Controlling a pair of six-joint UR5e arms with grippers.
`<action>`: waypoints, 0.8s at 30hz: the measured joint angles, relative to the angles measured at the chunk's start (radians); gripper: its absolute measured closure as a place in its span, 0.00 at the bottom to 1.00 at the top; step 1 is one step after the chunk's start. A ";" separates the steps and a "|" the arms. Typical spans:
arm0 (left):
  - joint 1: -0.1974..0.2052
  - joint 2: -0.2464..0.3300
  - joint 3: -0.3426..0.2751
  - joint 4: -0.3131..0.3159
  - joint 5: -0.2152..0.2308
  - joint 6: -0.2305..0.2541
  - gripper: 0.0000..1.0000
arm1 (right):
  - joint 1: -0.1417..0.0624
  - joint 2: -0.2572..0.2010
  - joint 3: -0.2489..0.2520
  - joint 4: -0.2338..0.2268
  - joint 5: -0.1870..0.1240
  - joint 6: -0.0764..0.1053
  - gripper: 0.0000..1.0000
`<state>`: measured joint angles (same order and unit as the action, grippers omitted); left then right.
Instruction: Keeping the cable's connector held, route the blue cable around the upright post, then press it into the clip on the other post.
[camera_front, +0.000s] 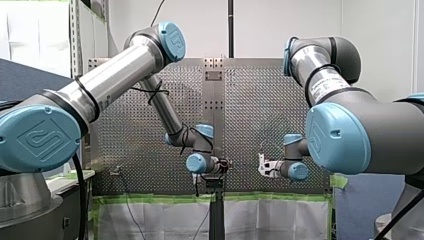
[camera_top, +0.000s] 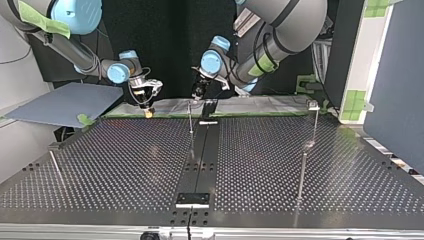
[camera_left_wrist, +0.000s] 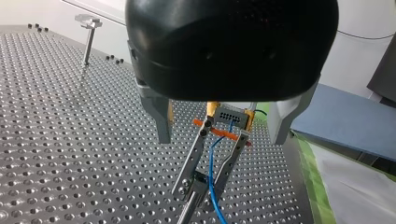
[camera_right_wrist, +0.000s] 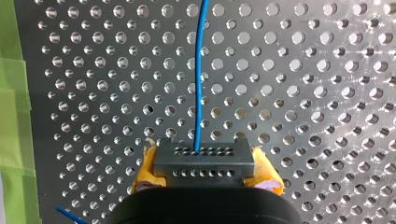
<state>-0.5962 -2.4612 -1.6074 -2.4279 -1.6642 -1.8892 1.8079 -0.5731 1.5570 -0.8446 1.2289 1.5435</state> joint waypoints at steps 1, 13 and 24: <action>0.000 0.000 0.000 0.000 0.000 0.000 0.00 | 0.000 0.000 0.000 0.000 0.000 0.000 1.00; 0.000 0.001 0.000 -0.011 0.001 -0.007 0.00 | 0.000 0.000 0.000 0.004 0.000 0.000 1.00; -0.013 0.065 -0.052 -0.083 -0.056 0.079 0.00 | -0.006 0.000 0.000 0.009 0.000 0.003 1.00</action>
<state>-0.6092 -2.3963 -1.6597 -2.5105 -1.7197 -1.8098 1.8023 -0.5731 1.5568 -0.8352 1.2289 1.5461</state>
